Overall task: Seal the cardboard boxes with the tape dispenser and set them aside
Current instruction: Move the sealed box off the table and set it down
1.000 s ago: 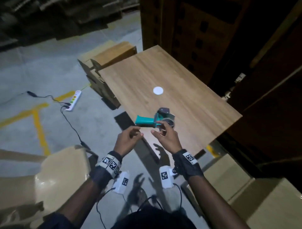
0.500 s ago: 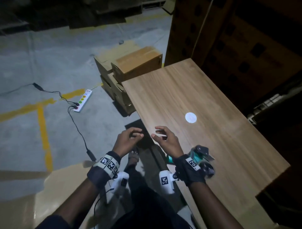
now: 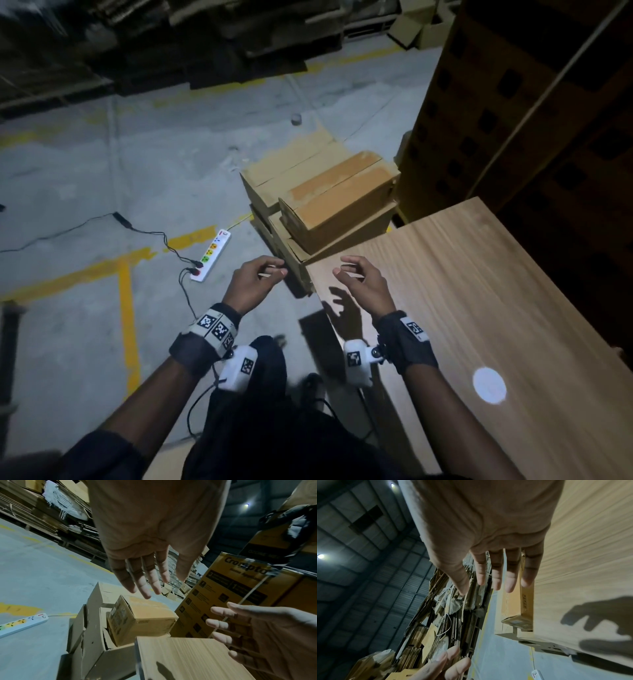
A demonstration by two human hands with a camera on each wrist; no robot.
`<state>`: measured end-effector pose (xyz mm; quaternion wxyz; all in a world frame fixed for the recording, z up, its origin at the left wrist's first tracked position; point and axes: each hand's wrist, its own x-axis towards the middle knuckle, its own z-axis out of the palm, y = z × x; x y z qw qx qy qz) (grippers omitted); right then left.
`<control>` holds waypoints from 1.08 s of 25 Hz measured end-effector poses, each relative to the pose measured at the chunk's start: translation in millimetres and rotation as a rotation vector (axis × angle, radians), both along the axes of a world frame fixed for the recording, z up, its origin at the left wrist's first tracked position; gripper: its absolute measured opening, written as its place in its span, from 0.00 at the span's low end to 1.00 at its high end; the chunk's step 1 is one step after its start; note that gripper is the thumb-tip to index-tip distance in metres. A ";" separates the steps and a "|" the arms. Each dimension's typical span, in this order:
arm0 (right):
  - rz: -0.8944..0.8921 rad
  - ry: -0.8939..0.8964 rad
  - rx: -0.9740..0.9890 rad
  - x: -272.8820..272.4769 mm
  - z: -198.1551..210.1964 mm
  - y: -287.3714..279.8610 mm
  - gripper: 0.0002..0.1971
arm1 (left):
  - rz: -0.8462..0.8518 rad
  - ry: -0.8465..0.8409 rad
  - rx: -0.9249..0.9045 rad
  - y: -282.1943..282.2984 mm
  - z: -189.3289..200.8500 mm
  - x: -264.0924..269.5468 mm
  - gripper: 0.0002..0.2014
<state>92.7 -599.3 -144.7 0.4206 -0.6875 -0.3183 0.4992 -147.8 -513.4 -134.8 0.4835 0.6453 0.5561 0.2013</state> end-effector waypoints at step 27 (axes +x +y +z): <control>-0.936 0.488 -0.484 94.4 -267.4 399.9 0.54 | -0.615 0.416 -0.541 515.4 -256.9 231.9 0.32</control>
